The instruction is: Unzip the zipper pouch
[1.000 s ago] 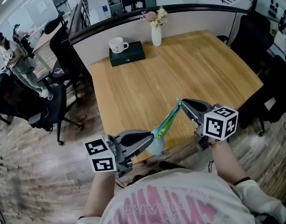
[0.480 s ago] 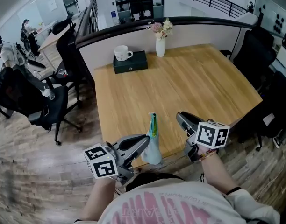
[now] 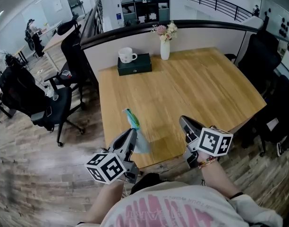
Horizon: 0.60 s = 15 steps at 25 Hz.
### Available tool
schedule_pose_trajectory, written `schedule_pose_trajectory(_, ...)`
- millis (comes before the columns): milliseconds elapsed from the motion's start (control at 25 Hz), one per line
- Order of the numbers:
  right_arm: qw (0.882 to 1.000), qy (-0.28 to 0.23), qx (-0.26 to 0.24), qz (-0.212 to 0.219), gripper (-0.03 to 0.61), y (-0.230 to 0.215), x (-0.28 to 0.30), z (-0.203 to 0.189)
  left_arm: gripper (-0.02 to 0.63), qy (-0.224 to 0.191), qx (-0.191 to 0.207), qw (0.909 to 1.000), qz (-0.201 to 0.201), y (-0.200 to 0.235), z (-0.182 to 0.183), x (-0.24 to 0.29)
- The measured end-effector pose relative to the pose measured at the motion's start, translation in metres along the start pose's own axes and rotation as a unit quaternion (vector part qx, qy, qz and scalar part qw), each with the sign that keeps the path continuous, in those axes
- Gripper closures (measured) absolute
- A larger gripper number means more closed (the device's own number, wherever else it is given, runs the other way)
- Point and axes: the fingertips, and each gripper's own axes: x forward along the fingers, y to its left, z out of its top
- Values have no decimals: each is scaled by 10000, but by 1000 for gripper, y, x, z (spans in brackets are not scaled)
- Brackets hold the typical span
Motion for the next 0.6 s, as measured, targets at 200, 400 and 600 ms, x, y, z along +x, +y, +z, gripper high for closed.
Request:
schedule_pose_trajectory(200,9992,-296,-275,-9,583,5,-7,12,598,-147,-10,9998,152,5,4,-5)
schedule_pose_trajectory(400,9984,-177,-525,-102,583,1,-7,7,598,-199,-49,9996,195,9,2,-6)
schedule_pose_trajectory(600,9982,-5,-582,-141,583,-6,-5,1,598,-173,-117,9995,236,10,-3,0)
